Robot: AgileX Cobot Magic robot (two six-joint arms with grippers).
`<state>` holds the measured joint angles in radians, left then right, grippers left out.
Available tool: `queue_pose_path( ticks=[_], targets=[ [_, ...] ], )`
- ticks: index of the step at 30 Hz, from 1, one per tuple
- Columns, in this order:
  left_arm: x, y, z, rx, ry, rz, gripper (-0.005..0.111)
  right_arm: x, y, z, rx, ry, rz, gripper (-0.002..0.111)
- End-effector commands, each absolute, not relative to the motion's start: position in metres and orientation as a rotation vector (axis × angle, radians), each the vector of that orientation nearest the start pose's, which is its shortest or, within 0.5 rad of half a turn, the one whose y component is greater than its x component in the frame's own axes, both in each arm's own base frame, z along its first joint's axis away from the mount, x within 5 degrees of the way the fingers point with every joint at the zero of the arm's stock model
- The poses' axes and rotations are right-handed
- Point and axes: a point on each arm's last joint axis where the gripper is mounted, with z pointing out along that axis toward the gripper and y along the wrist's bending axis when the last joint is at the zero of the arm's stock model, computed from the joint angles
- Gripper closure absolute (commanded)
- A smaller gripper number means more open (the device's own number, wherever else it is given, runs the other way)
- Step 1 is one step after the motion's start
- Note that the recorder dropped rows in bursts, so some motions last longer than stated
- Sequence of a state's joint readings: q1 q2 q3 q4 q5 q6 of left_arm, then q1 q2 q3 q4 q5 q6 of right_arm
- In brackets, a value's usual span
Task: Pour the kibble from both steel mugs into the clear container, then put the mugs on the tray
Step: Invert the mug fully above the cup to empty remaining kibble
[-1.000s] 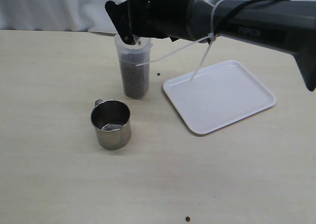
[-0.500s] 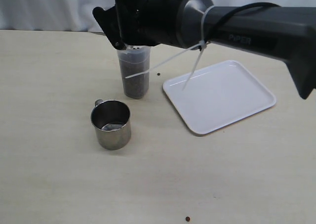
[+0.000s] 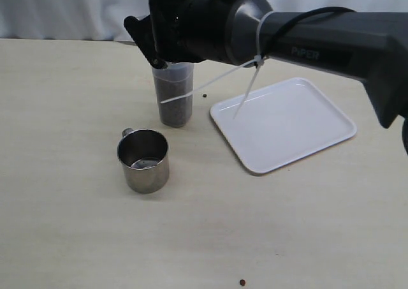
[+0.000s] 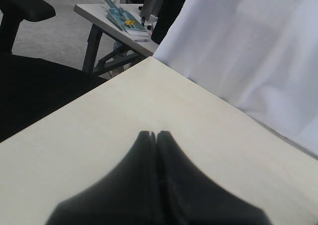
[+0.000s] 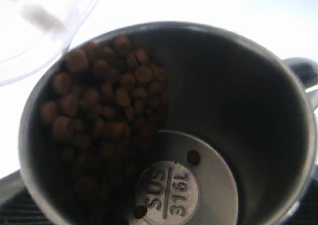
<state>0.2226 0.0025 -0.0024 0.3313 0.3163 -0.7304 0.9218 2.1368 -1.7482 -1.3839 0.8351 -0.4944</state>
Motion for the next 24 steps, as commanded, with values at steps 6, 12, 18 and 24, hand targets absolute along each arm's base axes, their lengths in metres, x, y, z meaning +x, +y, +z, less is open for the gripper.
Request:
queue_pose_path(
  ticks=[6,12,18,24],
  targets=[
    [0.0508,0.0206,0.1868,-0.623,1.663,-0.054,0.107,0.3475,0.3456,0.2671,-1.944,0.889,-1.459,0.103],
    [0.0508,0.0206,0.1868,-0.623,1.663,-0.054,0.107,0.3480,0.3435,0.2686,-1.944,0.886,-1.501,0.103],
    [0.0508,0.0206,0.1868,-0.623,1.663,-0.054,0.107,0.3486,0.3418,0.2700,-1.940,0.877,-1.548,0.103],
    [0.0508,0.0206,0.1868,-0.623,1.663,-0.054,0.107,0.3486,0.3418,0.2700,-1.940,0.877,-1.548,0.103]
  ],
)
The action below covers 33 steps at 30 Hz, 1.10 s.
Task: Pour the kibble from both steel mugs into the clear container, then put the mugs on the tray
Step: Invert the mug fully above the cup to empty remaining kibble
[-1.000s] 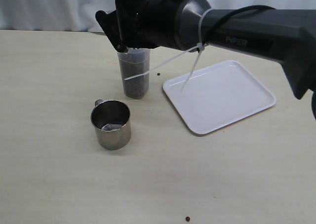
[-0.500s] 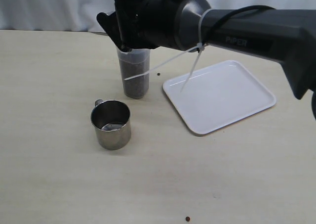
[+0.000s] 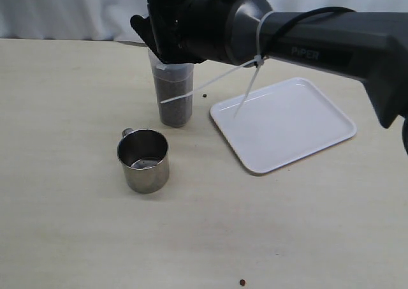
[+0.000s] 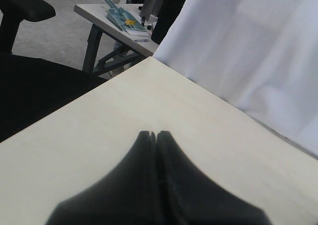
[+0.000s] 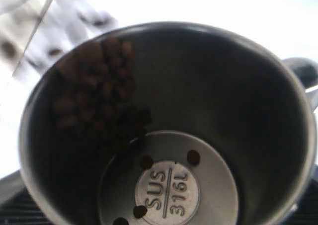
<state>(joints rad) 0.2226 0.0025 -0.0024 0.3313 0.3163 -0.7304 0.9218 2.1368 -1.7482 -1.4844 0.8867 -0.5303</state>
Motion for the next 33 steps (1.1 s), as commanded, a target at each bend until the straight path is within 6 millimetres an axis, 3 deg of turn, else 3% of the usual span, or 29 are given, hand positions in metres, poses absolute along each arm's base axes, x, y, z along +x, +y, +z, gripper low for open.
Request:
queue_pose_path(
  ticks=[1,20,33],
  targets=[
    [0.051,0.021,0.187,-0.623,1.663,-0.054,0.107,0.349,0.342,0.270,-1.940,0.877,-1.548,0.103],
    [0.051,0.021,0.187,-0.623,1.663,-0.054,0.107,0.350,0.343,0.273,-1.939,0.807,-1.608,0.103],
    [0.051,0.021,0.187,-0.623,1.663,-0.054,0.107,0.351,0.341,0.281,-1.900,0.723,-1.744,0.103]
  ],
)
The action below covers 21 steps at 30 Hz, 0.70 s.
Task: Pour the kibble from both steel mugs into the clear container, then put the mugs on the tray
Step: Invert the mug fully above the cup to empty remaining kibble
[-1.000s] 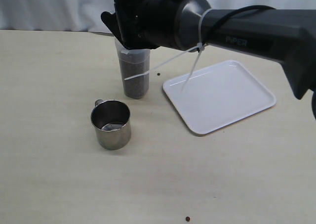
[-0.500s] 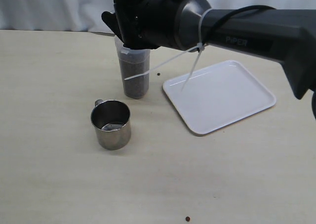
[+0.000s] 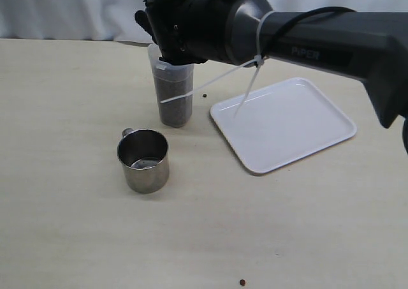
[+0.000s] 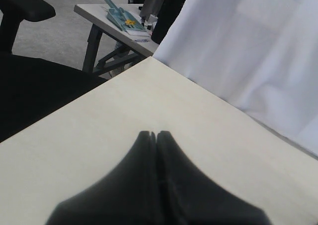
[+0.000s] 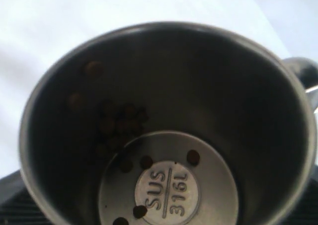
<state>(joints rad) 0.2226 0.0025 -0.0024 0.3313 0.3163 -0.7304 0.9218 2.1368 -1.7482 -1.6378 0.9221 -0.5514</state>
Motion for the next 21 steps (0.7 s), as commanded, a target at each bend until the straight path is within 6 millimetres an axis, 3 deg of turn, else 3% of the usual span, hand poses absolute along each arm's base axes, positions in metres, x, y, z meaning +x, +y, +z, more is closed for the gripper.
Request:
queue_pose_path(
  ticks=[1,21],
  targets=[
    [0.0508,0.0206,0.1868,-0.623,1.663,-0.054,0.107,0.3507,0.3414,0.2811,-1.899,0.714,-1.750,0.103],
    [0.0508,0.0206,0.1868,-0.623,1.663,-0.054,0.107,0.3478,0.3511,0.2780,-1.897,0.609,-1.759,0.103]
  ],
)
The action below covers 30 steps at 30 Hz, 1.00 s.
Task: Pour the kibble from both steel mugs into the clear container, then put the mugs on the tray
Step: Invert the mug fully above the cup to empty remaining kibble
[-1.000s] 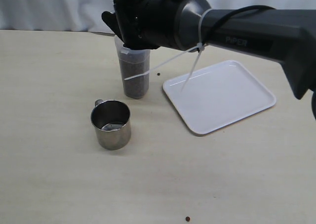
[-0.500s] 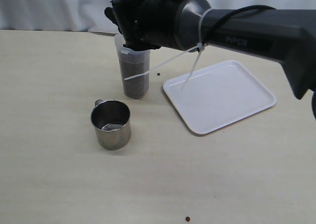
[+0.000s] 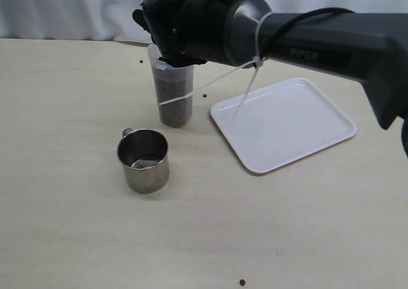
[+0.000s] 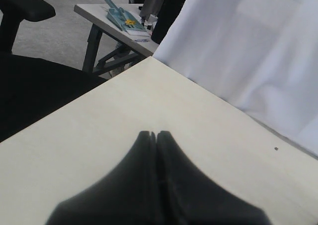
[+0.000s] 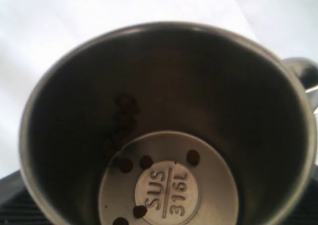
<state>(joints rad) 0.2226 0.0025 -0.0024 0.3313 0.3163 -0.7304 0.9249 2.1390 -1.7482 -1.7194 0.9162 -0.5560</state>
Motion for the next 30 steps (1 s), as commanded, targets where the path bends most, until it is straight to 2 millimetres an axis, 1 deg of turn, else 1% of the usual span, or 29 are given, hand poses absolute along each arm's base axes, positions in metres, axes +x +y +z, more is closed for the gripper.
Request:
queue_pose_path(
  ticks=[1,6,19,21,22,24,26,27,30],
  targets=[
    [0.051,0.021,0.187,-0.623,1.663,-0.054,0.107,0.346,0.353,0.278,-1.898,0.602,-1.754,0.103],
    [0.051,0.021,0.187,-0.623,1.663,-0.054,0.107,0.344,0.357,0.277,-1.895,0.593,-1.725,0.103],
    [0.051,0.021,0.187,-0.623,1.663,-0.054,0.107,0.344,0.356,0.277,-1.913,0.572,-1.757,0.103],
    [0.051,0.021,0.187,-0.623,1.663,-0.054,0.107,0.344,0.354,0.277,-1.897,0.602,-1.761,0.103],
    [0.051,0.021,0.187,-0.623,1.663,-0.054,0.107,0.344,0.350,0.276,-1.910,0.655,-1.773,0.103],
    [0.051,0.021,0.187,-0.623,1.663,-0.054,0.107,0.346,0.345,0.278,-1.892,0.696,-1.814,0.103],
    [0.051,0.021,0.187,-0.623,1.663,-0.054,0.107,0.346,0.343,0.276,-1.855,0.790,-1.762,0.103],
    [0.051,0.021,0.187,-0.623,1.663,-0.054,0.107,0.345,0.342,0.272,-1.873,0.867,-1.687,0.103],
    [0.051,0.021,0.187,-0.623,1.663,-0.054,0.107,0.344,0.341,0.267,-1.894,0.926,-1.631,0.103]
  ],
)
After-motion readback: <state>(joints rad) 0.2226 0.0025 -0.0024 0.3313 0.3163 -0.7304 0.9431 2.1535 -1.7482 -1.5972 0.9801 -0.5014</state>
